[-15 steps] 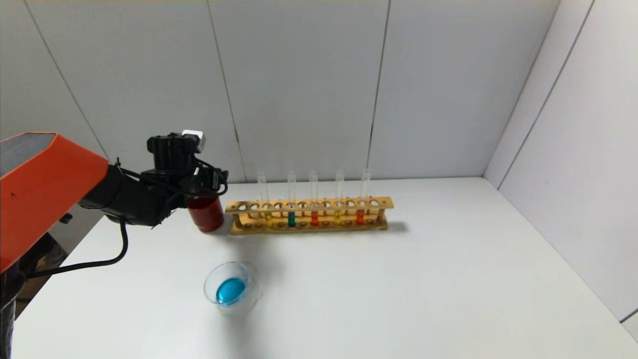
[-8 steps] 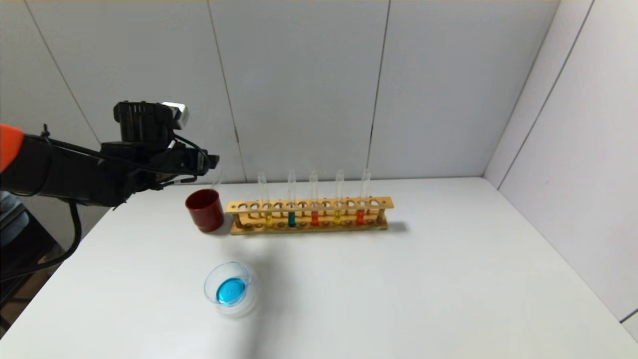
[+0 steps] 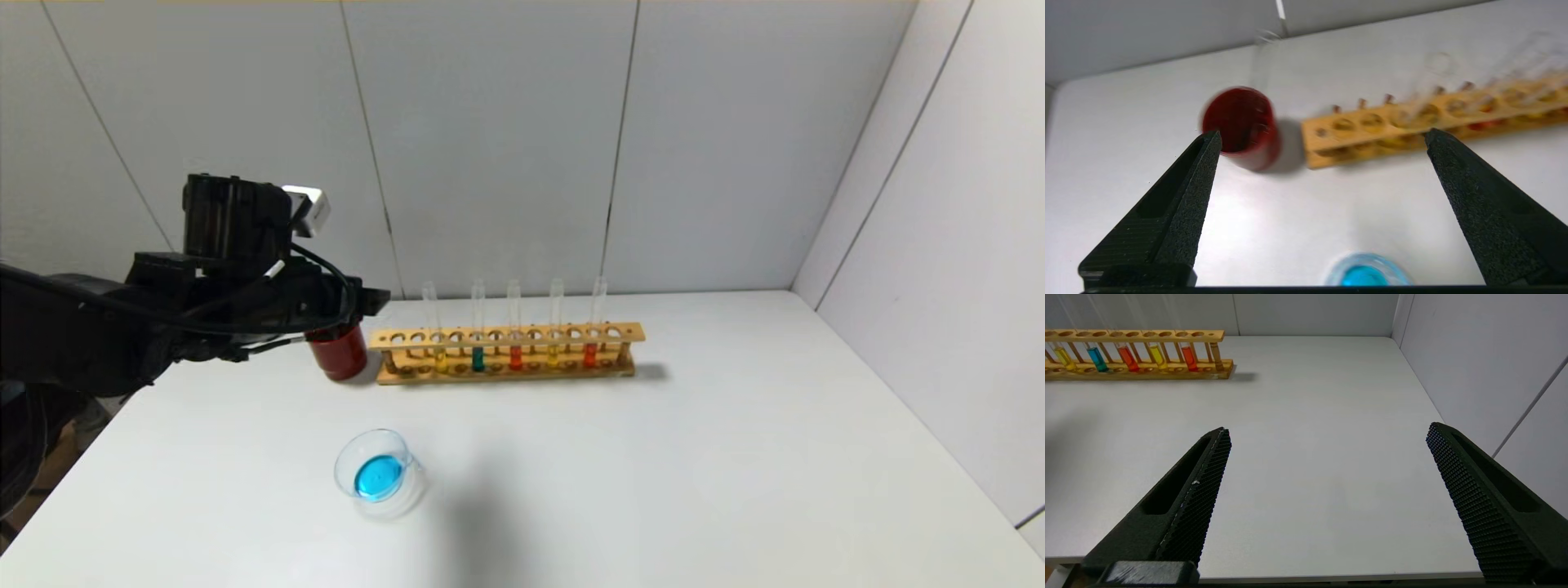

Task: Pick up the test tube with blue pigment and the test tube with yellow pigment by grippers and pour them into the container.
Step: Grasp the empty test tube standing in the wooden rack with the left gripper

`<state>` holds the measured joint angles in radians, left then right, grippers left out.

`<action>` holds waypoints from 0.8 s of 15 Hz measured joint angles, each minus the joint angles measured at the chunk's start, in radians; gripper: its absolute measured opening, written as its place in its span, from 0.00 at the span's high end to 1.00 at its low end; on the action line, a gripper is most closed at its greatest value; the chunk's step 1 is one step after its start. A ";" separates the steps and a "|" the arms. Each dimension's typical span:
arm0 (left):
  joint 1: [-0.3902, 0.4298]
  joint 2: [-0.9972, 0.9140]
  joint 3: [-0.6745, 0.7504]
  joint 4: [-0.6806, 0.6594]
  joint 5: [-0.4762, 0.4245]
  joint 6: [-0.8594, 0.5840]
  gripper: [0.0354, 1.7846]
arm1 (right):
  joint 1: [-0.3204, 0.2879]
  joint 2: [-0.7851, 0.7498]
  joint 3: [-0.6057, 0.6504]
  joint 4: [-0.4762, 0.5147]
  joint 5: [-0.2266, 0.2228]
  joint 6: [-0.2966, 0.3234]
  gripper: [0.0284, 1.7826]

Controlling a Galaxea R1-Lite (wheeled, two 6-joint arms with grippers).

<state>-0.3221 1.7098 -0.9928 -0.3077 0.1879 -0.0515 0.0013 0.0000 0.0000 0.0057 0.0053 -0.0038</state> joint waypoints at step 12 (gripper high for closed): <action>-0.113 0.180 -0.020 -0.146 0.011 -0.172 0.02 | 0.000 0.000 0.000 0.000 0.000 0.000 0.02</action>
<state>-0.4349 1.8896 -1.0130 -0.4536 0.1985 -0.2232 0.0009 0.0000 0.0000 0.0062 0.0057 -0.0043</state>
